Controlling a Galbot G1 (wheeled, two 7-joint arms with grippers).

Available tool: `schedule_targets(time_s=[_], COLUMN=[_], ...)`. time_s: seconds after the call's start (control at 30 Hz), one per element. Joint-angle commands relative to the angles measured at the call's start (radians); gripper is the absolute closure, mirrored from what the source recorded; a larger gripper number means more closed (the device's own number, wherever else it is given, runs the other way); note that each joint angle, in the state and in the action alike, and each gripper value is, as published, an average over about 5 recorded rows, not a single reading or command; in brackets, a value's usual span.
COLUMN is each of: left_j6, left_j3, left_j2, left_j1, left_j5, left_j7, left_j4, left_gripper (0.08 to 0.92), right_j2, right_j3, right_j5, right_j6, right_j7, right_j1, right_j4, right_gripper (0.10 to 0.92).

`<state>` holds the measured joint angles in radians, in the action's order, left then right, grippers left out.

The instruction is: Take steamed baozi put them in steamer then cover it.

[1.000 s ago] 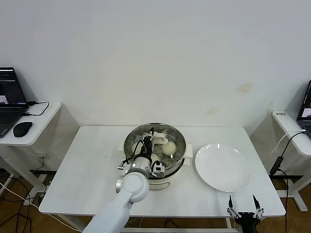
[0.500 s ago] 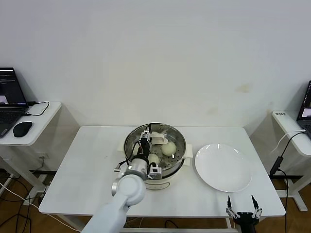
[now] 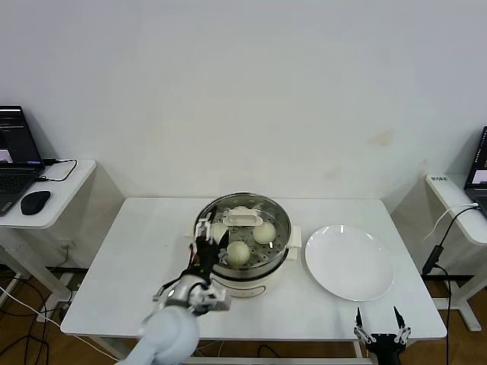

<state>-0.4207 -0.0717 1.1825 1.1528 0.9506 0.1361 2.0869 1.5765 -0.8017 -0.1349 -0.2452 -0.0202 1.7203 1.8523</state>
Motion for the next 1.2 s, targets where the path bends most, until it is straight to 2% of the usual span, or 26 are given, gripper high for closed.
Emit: schedule_targets(time_s=[0.03, 0.13, 0.27, 0.6, 0.9, 1.2], left_j6=[0.364, 0.422, 0.399, 0.458, 0.584, 0.593], left_j3=[-0.327, -0.389, -0.408, -0.440, -0.461, -0.447], left_j2=[-0.045, 0.003, 0.040, 0.126, 0.167, 0.180], left_j1=[0.445, 0.511, 0.581, 0.735, 0.789, 0.811], left_j5=[-0.903, -1.031, -1.177, -1.204, -1.202, -1.172], left_j7=[-0.363, -0.385, -0.413, -0.399, -0.320, -0.277], left_j4=[0.185, 0.183, 0.200, 0.180, 0.105, 0.093], left_gripper=[0.177, 0.177, 0.177, 0.177, 0.177, 0.177], right_j2=[-0.024, -0.057, -0.108, -0.211, -0.231, -0.237], right_j3=[0.008, 0.021, 0.045, 0.115, 0.152, 0.183], right_j5=[0.008, 0.020, 0.063, 0.205, 0.202, 0.218], right_j6=[-0.004, -0.002, 0.006, 0.052, 0.072, 0.080], right_j7=[-0.005, -0.009, -0.025, -0.085, -0.106, -0.124], right_j1=[0.008, 0.021, 0.045, 0.107, 0.134, 0.153], right_j4=[0.007, 0.012, 0.029, 0.107, 0.142, 0.165], right_gripper=[0.203, 0.203, 0.203, 0.203, 0.203, 0.203])
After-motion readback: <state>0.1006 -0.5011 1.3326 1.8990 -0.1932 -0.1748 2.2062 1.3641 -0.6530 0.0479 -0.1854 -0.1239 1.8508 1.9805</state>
